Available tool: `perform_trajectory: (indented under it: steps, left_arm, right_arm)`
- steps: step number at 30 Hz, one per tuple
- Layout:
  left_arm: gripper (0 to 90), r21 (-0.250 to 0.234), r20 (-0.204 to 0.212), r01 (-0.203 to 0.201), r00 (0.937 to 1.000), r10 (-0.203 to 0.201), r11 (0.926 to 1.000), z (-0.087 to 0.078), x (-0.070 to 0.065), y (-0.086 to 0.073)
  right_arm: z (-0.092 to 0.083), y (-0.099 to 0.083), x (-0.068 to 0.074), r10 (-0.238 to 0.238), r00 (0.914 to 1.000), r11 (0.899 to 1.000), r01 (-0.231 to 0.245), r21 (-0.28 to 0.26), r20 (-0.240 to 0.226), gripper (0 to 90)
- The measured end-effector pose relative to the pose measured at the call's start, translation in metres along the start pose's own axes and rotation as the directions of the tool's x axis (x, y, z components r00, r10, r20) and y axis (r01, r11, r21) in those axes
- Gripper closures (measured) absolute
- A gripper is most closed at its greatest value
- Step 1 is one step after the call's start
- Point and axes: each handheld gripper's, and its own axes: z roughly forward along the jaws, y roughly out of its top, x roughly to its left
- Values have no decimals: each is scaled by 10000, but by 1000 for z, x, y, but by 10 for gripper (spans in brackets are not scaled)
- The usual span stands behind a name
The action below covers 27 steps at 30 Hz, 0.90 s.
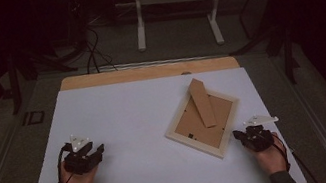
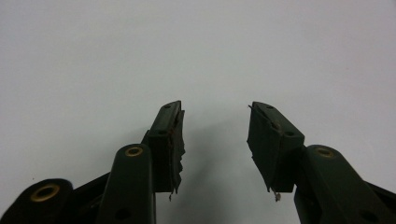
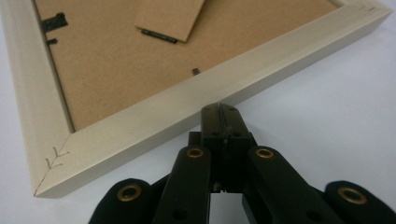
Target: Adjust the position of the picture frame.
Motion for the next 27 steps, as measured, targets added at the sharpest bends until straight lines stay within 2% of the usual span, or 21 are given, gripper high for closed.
perform_trajectory:
  steps: [7,20,27]
  left_arm:
    - [548,-59,6,97,10000,-97,9999,-1,2,0]
    - [528,69,-66,-14,10000,15,10000,1,1,1]
    - [533,102,-83,-78,9999,79,9999,1,1,1]
  right_arm:
    - [8,-1,4,-334,9994,9981,337,506,-83,900]
    - [8,-1,6,-533,9983,9970,546,542,-251,900]
    - [9,0,12,-862,9952,9945,888,557,-468,900]
